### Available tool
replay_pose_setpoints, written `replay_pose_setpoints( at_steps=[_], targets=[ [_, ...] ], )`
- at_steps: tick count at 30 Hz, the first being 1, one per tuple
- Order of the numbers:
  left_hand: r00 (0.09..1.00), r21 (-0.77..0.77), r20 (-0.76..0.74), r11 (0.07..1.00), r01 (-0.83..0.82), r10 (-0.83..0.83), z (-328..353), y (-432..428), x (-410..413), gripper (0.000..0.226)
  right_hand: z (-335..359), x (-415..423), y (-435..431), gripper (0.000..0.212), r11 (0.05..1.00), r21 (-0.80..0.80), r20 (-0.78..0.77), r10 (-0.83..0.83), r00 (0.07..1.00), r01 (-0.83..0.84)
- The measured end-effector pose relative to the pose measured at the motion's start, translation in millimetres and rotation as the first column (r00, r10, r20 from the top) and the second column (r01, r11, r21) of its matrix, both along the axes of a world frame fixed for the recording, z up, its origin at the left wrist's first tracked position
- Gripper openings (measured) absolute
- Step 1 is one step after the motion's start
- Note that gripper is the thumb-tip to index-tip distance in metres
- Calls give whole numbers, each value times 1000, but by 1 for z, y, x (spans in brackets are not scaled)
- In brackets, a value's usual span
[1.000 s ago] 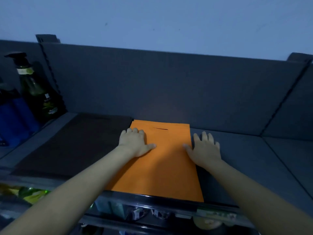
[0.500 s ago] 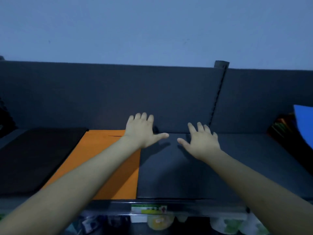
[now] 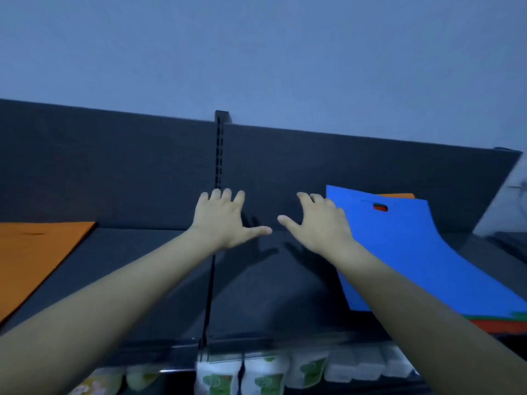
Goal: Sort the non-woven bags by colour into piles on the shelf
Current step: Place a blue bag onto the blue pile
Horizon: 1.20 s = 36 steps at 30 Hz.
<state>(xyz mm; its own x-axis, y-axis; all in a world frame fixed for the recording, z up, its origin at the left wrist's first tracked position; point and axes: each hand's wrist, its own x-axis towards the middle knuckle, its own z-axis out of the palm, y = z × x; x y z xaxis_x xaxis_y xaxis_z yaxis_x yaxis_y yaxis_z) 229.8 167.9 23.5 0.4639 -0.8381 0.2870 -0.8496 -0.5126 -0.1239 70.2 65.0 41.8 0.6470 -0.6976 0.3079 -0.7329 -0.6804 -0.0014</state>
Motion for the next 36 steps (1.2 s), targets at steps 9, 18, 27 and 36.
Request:
replay_pose_setpoints(
  at_steps=[9,18,27,36],
  targets=[
    [987,1,-12,987,163,-163,-10,-80,-62,107,0,-92,-67,72,936,111,-72,-326,942,333],
    [471,-332,-836,943,-25,-282,-27,-146,-129,104,-24,-192,-168,102,780,320,-193,-502,843,537],
    [195,-497,-867,771,-399,-458,-56,-183,-154,40,-45,-192,-177,102,838,440,-208,-254,944,323],
    [496,-648,-743,672,-360,-450,-45,-162,-141,5,-39,-194,-175,91,846,504,-5,-201,980,176]
  ],
)
